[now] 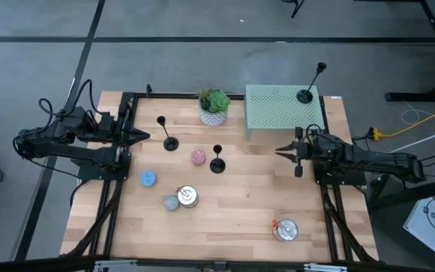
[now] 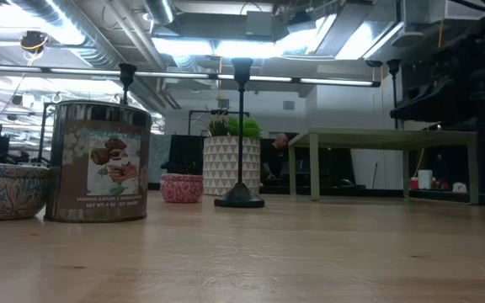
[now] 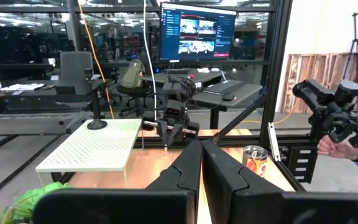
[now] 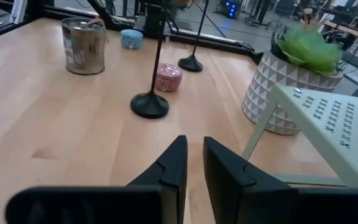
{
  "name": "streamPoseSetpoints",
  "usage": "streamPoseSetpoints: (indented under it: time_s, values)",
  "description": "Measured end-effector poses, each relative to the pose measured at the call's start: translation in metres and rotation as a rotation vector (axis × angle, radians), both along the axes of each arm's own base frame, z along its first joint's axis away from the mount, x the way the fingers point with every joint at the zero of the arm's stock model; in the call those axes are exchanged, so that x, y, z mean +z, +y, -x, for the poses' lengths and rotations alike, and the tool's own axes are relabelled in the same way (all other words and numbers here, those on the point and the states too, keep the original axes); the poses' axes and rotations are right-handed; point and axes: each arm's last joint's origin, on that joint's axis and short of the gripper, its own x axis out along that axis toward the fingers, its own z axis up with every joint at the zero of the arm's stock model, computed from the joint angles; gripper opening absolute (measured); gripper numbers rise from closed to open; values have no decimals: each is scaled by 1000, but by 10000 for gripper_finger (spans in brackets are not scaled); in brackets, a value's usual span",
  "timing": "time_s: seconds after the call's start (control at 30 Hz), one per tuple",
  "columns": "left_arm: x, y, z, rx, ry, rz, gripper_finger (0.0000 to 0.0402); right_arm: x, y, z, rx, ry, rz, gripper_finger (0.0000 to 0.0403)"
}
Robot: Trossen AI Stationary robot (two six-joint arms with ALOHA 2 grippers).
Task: Pick & Place candle stick holders
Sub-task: Put the right black candle holder and aligned with other black candle holder on the shelf
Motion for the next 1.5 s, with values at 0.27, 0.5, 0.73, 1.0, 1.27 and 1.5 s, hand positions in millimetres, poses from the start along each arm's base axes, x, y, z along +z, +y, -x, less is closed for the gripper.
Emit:
streamPoseSetpoints:
  time_s: [0.27,0.5,0.73,1.0,1.27,1.5]
  values:
    - [0,0,0,0,0,0,11,3,3,-1,113,-34,-21,54]
    - [0,0,0,0,0,0,11,2,4,-1,140,-28,-29,54]
    - [0,0,0,0,0,0,9,2,4,-1,139,-26,-30,54]
    - [0,0,0,0,0,0,12,2,4,-1,144,-23,-16,54]
    - [2,0,0,8,-24,-64,9,2,4,-1,144,-23,-16,55]
    - [5,0,0,4,-56,27,13,2,4,-1,144,-22,-16,54]
